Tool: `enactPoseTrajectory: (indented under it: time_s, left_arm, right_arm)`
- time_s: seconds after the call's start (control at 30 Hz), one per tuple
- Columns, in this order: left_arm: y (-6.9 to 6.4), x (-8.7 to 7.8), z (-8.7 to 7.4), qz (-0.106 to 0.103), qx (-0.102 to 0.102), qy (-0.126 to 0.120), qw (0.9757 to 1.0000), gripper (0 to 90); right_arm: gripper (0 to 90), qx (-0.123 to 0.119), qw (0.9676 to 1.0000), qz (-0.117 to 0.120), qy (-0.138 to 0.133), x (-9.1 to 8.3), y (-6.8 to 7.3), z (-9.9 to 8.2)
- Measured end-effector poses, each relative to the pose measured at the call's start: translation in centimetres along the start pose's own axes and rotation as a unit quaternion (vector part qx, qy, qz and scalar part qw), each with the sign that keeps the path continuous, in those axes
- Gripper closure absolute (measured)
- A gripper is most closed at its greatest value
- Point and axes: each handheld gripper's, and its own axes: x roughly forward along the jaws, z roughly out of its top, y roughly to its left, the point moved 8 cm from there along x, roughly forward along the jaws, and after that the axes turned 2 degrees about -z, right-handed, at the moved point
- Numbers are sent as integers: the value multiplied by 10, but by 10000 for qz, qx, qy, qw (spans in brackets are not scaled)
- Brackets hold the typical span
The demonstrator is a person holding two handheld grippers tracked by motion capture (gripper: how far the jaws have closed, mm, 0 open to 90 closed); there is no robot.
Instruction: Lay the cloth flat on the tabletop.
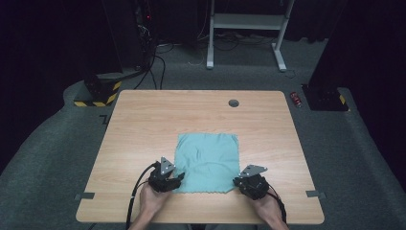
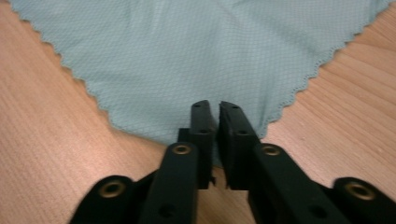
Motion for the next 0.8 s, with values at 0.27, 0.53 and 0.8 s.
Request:
enactPoseTrajectory:
  time_s: [0.27,0.53,0.8]
  left_arm:
    - [2,0,-2,20,-108,-95,9999,396]
    - [2,0,-2,53,-138,-82,9999,374]
    - [3,0,-2,58,-136,-75,9999,370]
  right_arm:
    - [900,2,9999,104,11,-3,-1,6]
    - [900,18,9994,236,-259,-12,-5,38]
    - [900,2,9996,280,-11,18,-8,68]
